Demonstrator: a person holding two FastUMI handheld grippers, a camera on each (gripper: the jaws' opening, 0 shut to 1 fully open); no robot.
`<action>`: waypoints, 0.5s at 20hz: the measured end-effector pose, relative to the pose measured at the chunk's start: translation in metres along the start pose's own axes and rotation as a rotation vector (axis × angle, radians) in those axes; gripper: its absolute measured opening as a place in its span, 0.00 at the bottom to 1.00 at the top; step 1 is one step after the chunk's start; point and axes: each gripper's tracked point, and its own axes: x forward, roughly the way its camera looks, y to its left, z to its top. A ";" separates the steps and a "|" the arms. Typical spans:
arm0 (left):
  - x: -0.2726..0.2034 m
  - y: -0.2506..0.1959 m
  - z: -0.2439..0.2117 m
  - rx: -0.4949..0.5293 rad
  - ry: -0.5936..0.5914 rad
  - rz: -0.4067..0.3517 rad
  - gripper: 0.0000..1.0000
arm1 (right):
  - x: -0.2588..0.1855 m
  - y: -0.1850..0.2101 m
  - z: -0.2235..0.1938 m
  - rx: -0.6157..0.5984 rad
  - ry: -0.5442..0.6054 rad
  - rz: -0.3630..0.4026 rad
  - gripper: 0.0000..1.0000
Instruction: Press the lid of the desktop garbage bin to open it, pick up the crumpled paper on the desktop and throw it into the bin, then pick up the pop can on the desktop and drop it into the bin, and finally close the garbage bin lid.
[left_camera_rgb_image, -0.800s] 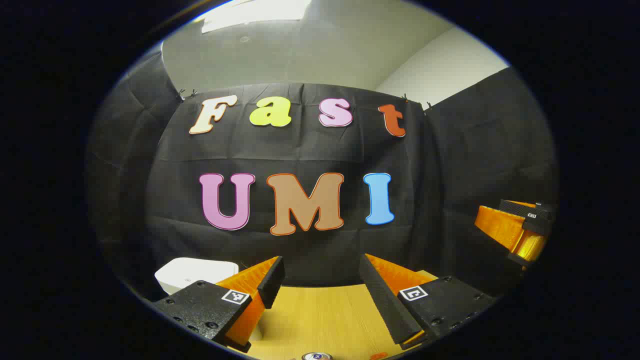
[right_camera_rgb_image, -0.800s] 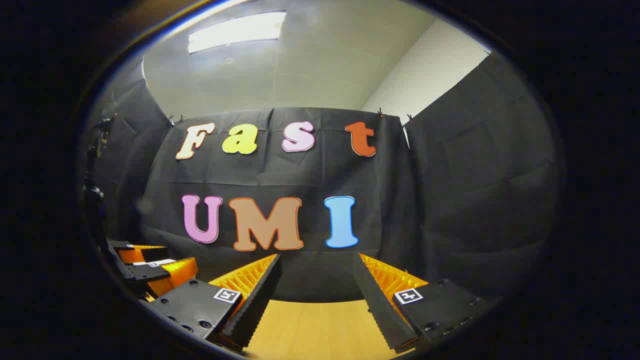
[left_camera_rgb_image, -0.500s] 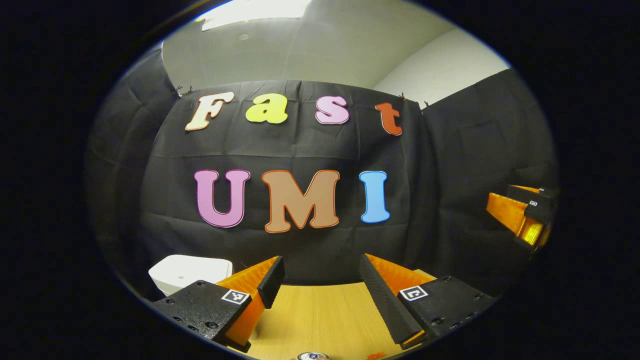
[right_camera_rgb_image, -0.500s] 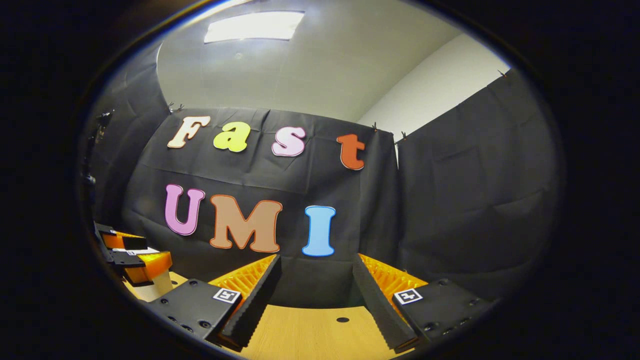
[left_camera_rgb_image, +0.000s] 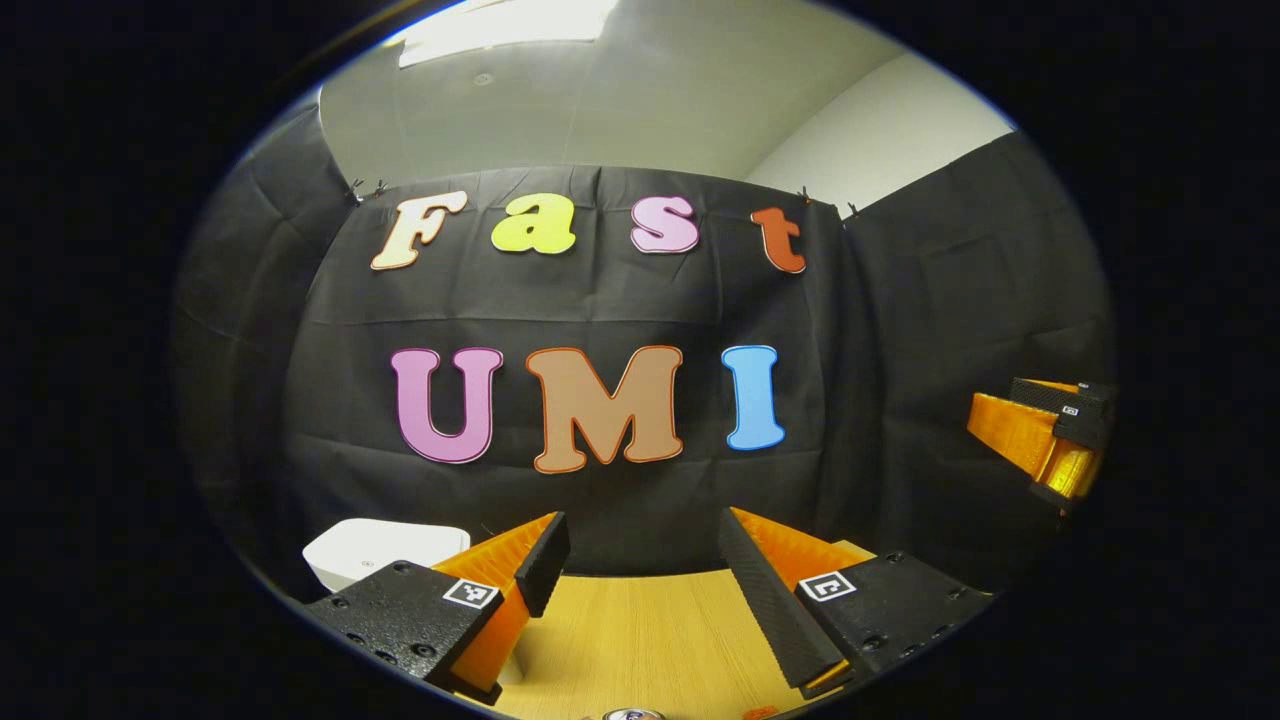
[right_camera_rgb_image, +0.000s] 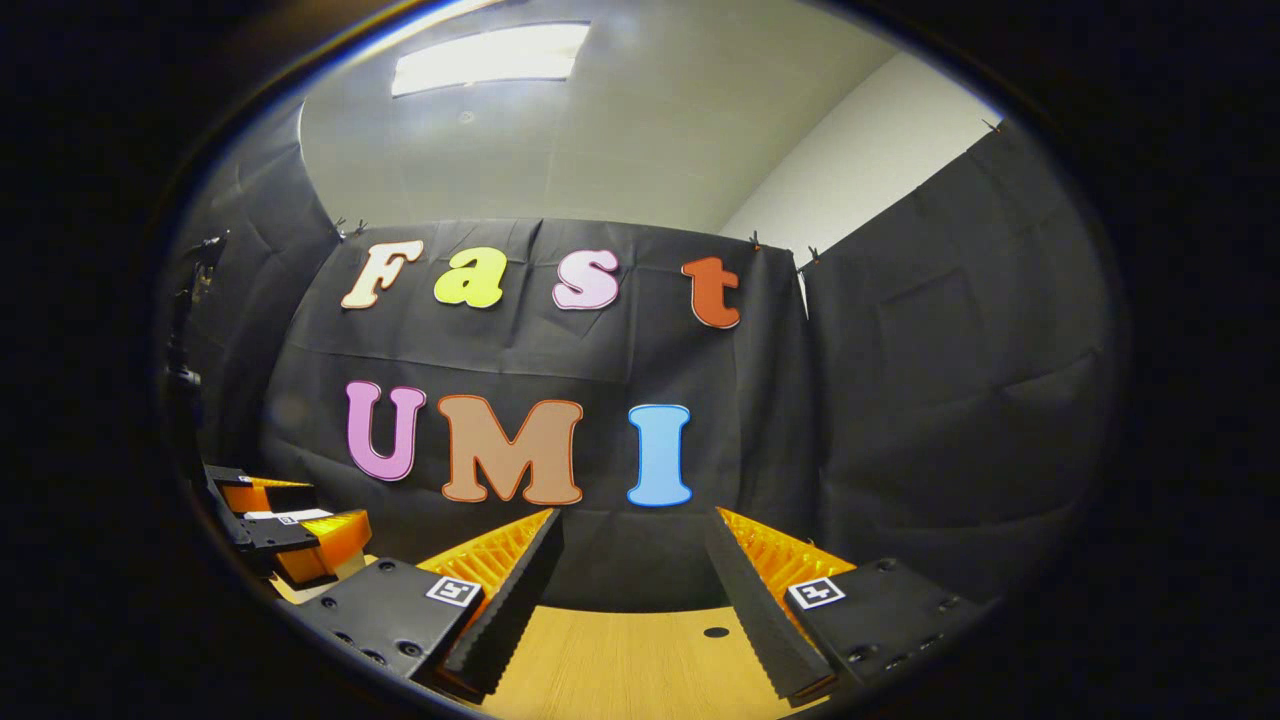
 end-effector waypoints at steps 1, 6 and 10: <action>0.000 0.002 0.000 0.000 0.002 0.005 0.93 | 0.001 0.003 0.000 0.010 0.003 0.005 0.95; -0.003 0.015 -0.001 0.003 0.004 0.030 0.93 | -0.001 0.028 -0.015 0.058 0.042 0.057 0.95; -0.007 0.027 0.001 0.012 -0.004 0.052 0.93 | -0.001 0.045 -0.024 0.084 0.069 0.090 0.95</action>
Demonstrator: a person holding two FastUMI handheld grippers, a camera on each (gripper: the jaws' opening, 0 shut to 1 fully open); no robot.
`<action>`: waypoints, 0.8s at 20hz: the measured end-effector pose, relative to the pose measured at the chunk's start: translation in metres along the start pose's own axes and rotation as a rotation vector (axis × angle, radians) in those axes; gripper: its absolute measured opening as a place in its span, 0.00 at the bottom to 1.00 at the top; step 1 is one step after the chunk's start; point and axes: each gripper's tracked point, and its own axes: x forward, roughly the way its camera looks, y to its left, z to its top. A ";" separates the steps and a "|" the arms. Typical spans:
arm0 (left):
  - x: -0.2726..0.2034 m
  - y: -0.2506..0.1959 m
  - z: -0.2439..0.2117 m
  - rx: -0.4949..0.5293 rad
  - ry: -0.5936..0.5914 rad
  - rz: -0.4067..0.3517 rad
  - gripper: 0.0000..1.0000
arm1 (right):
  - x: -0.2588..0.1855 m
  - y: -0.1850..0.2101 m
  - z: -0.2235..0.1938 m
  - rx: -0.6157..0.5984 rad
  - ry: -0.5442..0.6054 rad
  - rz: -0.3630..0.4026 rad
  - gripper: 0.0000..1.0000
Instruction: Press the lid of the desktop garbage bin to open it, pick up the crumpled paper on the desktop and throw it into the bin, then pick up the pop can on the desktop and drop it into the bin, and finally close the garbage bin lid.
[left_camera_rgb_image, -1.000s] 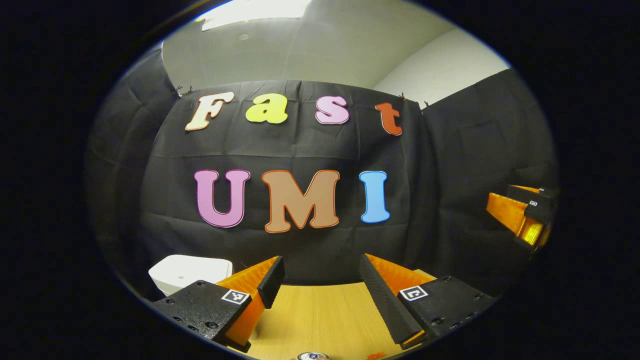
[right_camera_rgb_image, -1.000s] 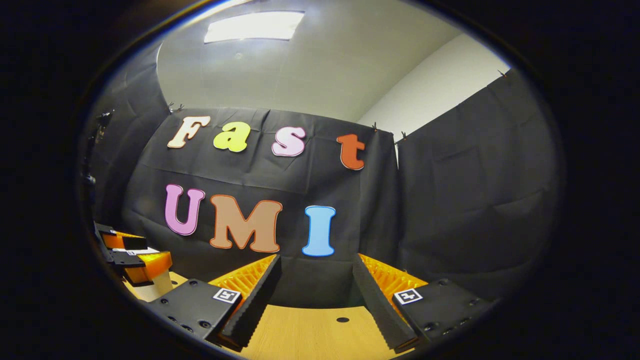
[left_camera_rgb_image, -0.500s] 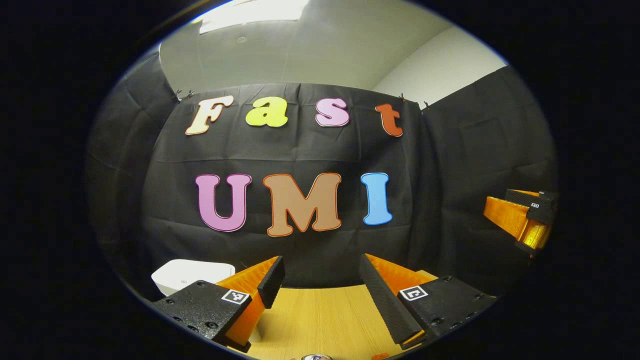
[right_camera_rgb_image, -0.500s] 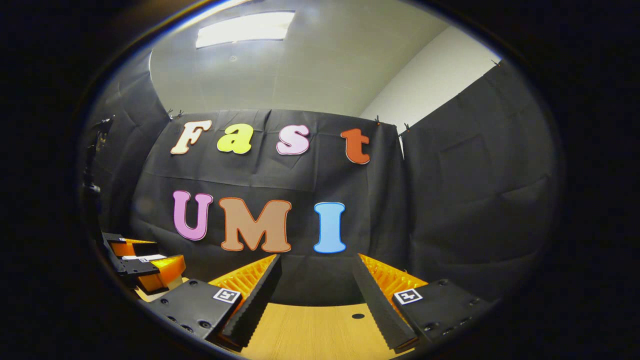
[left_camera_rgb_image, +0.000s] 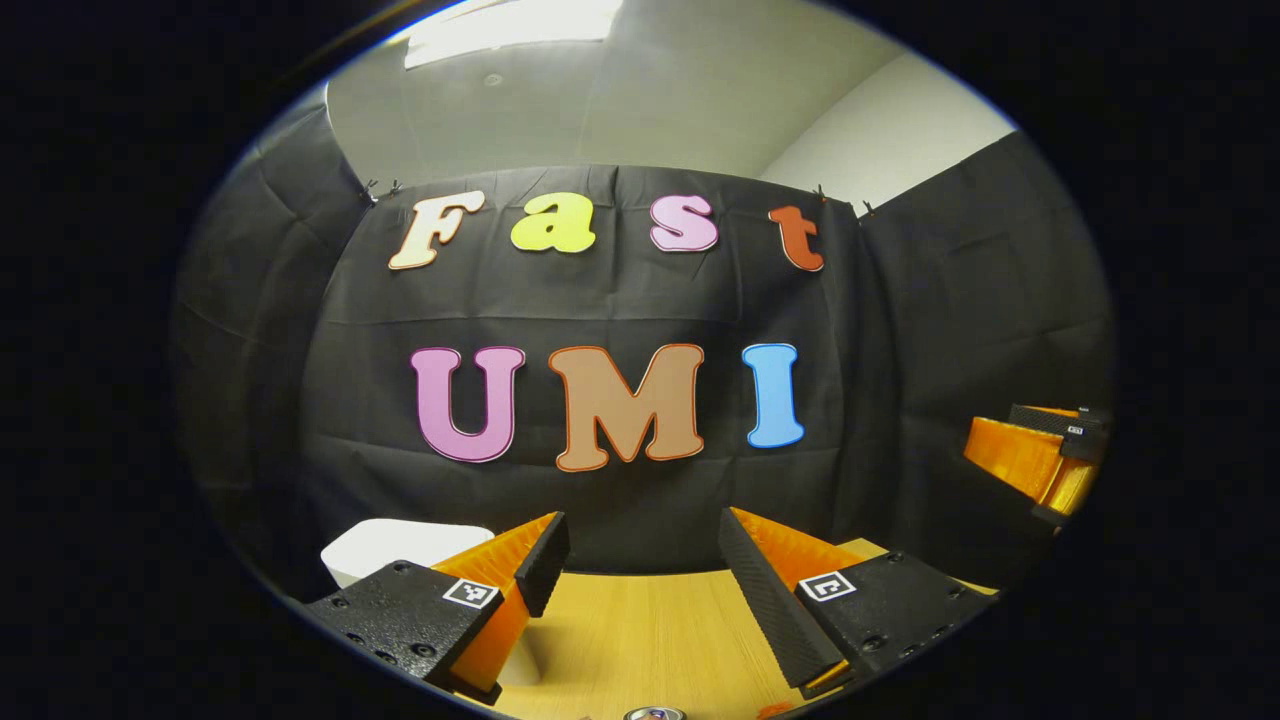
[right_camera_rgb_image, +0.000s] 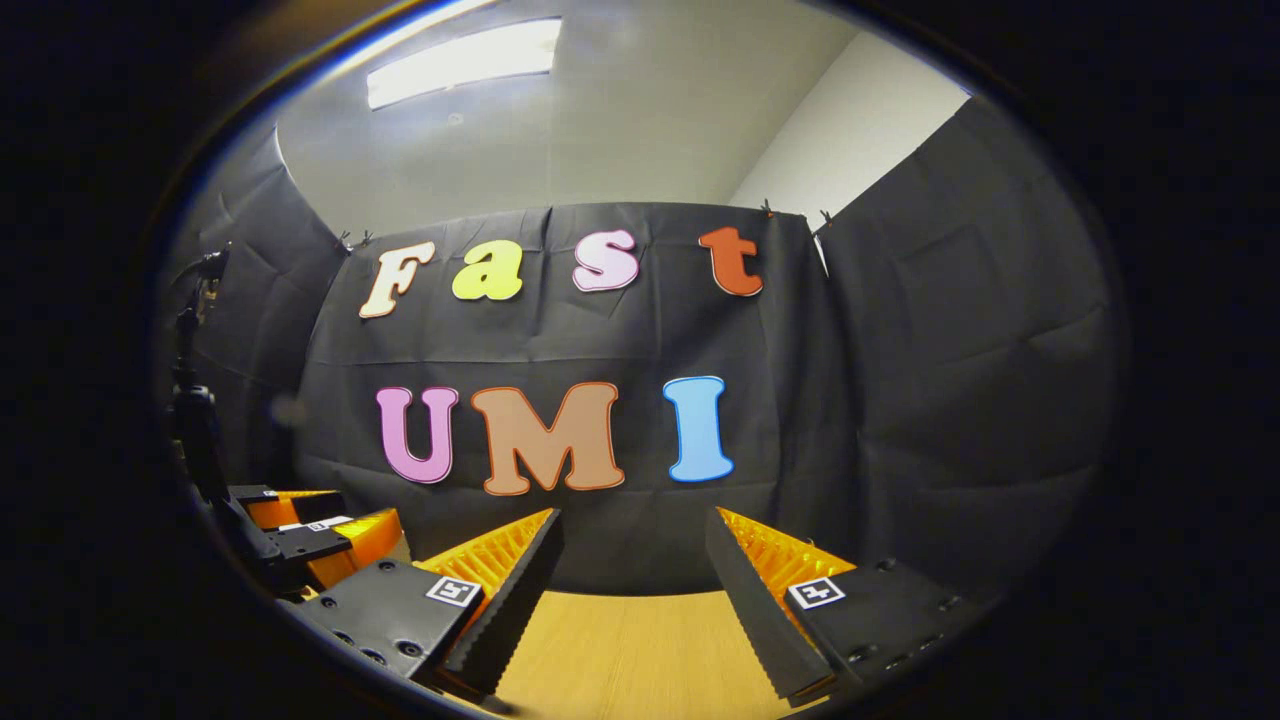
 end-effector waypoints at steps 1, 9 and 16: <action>0.000 0.003 0.001 0.001 -0.002 0.005 0.93 | 0.000 0.001 -0.001 0.004 0.002 0.003 0.95; -0.005 0.027 -0.001 0.009 0.006 0.047 0.93 | 0.002 0.032 -0.010 0.034 0.019 0.062 0.95; -0.008 0.060 -0.006 0.016 0.013 0.106 0.93 | -0.001 0.087 -0.013 0.020 0.025 0.190 0.92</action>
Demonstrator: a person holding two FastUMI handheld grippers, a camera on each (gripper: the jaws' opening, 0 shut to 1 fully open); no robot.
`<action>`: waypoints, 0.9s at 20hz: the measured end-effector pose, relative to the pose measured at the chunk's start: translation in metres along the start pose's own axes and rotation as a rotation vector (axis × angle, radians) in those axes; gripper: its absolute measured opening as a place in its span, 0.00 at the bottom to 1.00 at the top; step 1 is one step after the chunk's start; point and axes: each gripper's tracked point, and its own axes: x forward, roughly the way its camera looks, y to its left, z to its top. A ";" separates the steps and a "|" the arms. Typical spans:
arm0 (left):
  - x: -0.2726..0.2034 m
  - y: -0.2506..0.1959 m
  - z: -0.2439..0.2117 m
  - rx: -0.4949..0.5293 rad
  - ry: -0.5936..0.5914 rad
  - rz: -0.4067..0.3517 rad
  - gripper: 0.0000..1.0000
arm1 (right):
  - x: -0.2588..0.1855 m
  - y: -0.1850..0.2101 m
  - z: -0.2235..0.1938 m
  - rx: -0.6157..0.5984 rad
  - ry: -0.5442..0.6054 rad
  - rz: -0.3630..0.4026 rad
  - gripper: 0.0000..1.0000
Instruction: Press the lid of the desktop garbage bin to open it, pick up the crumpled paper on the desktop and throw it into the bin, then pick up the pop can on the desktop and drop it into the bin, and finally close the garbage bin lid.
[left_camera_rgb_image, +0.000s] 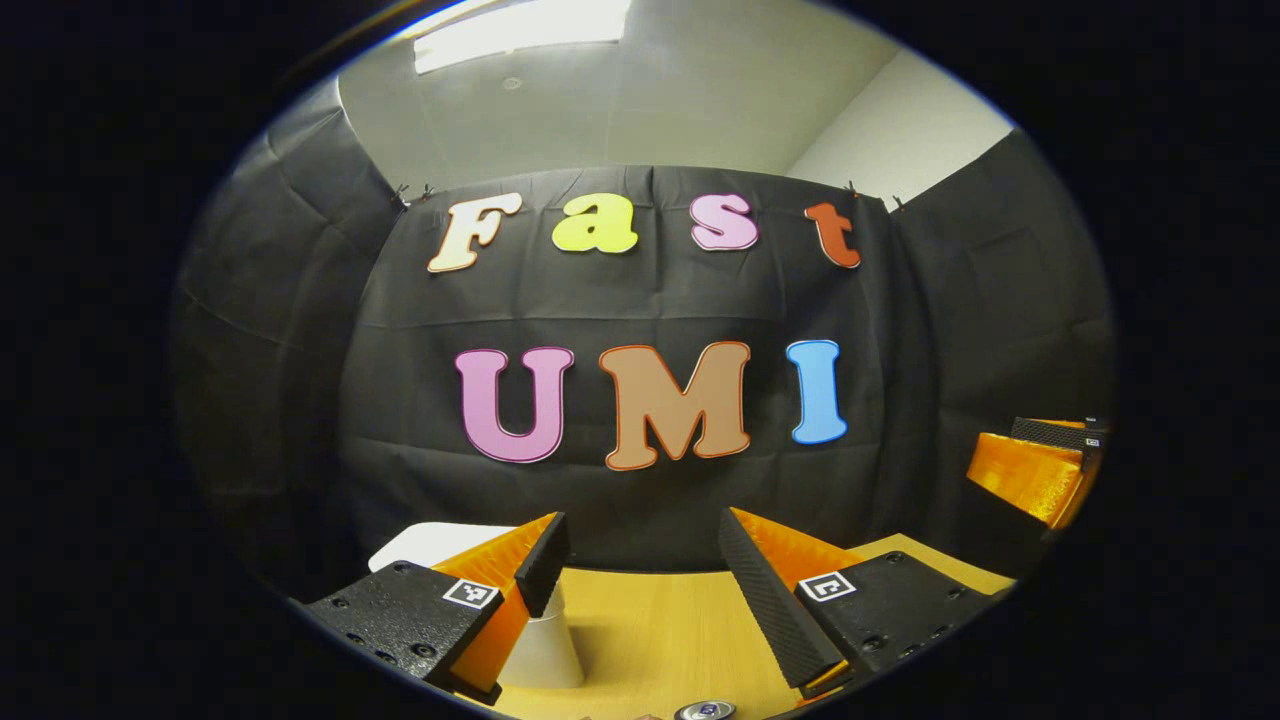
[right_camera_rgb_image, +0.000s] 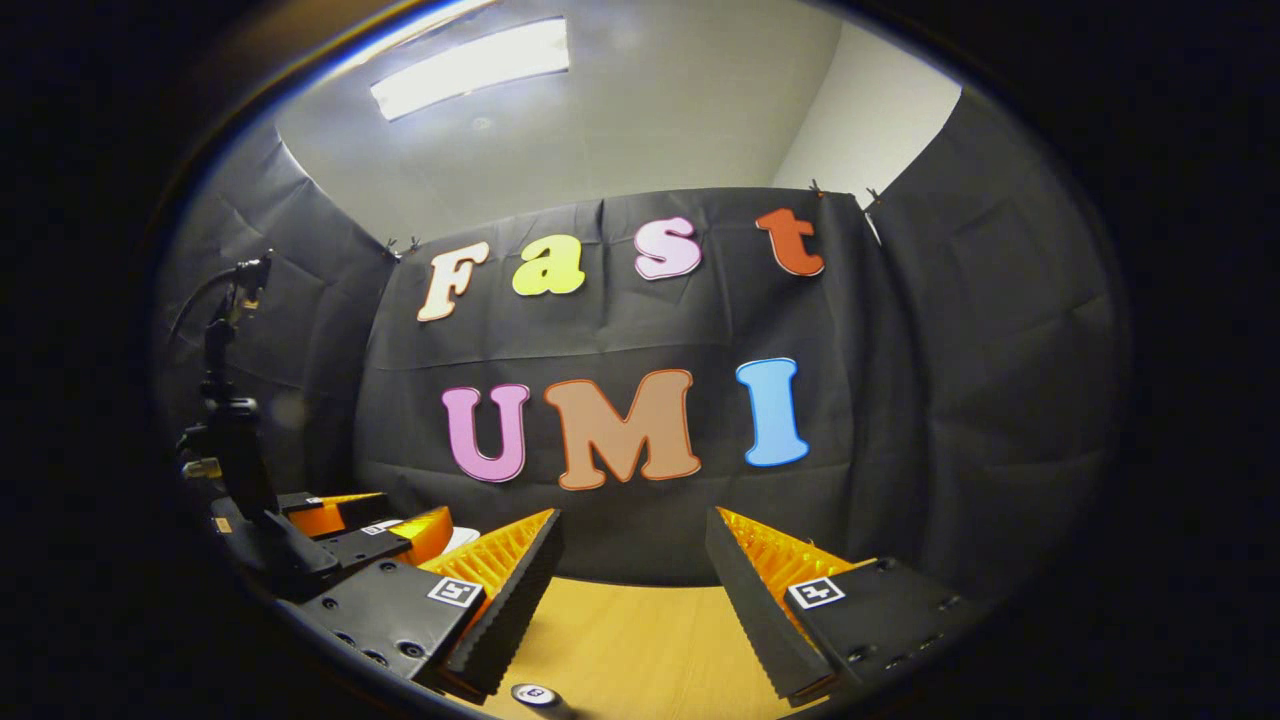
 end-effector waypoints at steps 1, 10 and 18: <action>0.001 0.006 -0.001 0.003 0.004 0.010 0.93 | 0.002 0.005 -0.001 -0.009 0.000 0.010 0.95; 0.018 0.070 0.003 0.035 -0.007 0.104 0.82 | 0.014 0.009 -0.019 -0.014 0.042 -0.005 0.98; 0.033 0.088 -0.004 0.038 0.016 0.100 0.00 | 0.021 0.011 -0.030 -0.003 0.063 -0.028 0.98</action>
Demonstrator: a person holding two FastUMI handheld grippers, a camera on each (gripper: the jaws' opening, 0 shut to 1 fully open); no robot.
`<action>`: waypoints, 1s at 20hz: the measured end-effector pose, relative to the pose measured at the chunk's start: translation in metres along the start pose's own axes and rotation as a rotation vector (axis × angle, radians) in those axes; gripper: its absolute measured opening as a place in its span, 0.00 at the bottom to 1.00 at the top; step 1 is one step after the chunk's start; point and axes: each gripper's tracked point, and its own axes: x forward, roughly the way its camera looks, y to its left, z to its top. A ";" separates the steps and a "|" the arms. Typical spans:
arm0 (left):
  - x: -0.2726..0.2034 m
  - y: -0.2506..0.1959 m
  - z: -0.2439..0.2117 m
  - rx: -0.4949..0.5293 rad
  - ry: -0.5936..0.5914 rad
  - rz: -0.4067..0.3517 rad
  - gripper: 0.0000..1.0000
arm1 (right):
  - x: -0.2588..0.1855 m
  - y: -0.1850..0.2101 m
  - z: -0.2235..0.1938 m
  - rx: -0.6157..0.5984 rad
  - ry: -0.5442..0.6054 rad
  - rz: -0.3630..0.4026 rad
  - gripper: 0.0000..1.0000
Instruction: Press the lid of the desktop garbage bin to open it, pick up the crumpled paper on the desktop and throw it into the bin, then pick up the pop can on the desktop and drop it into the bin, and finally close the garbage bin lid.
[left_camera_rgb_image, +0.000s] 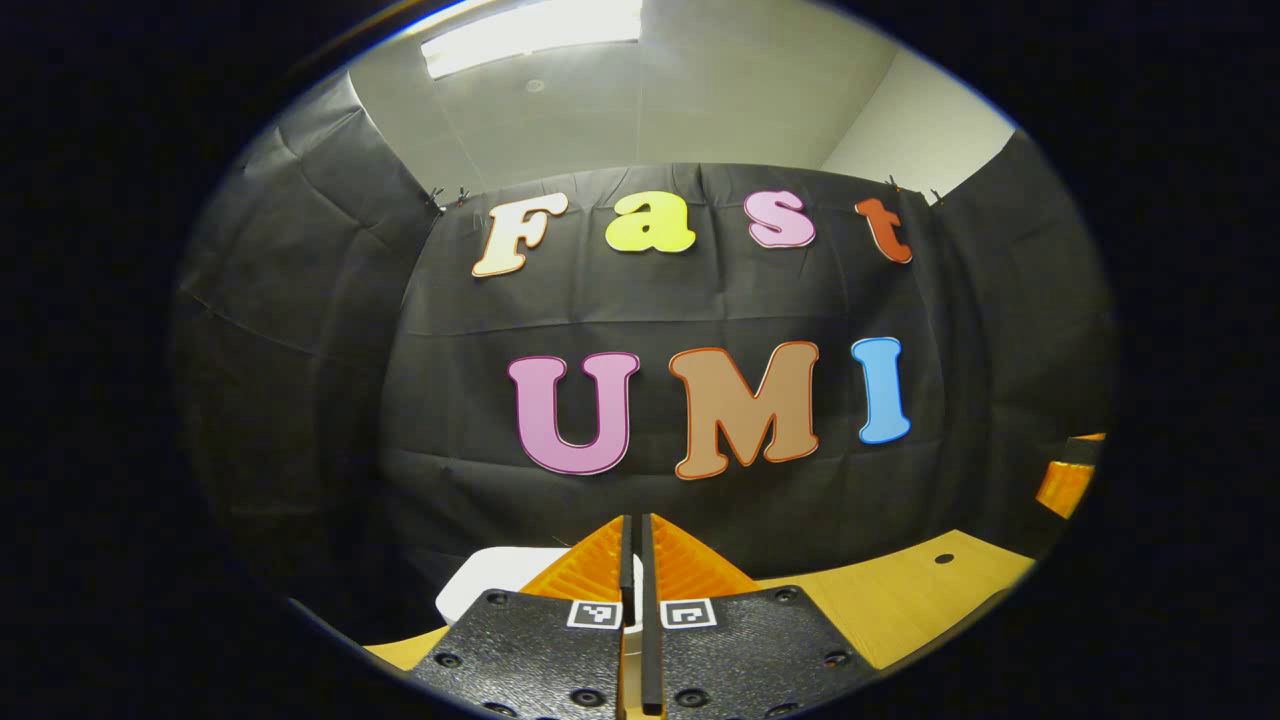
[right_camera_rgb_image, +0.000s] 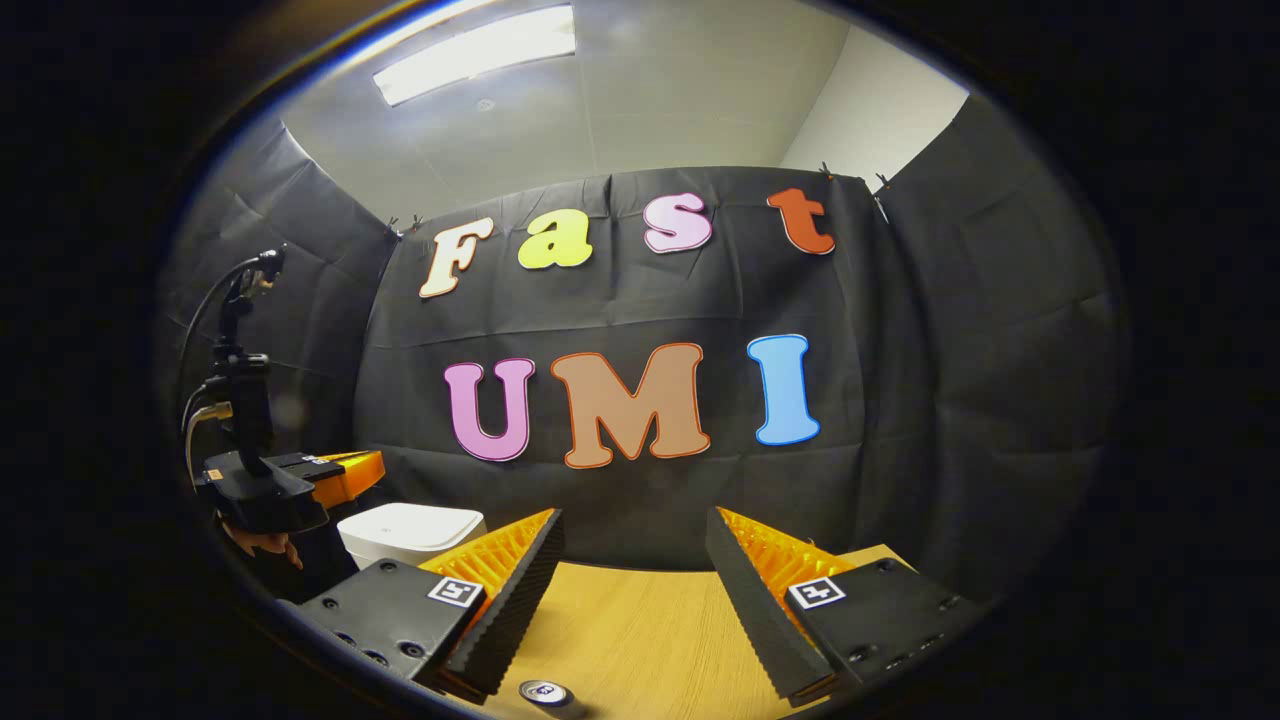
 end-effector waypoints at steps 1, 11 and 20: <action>0.004 0.005 -0.007 0.009 0.024 0.005 0.00 | 0.002 0.001 -0.001 -0.002 0.005 -0.004 0.98; 0.027 0.051 -0.085 -0.017 0.252 0.072 0.00 | 0.007 0.012 -0.018 -0.031 0.049 -0.021 0.98; 0.039 0.070 -0.130 -0.005 0.342 0.090 0.00 | 0.008 0.060 -0.038 -0.138 0.095 0.054 0.96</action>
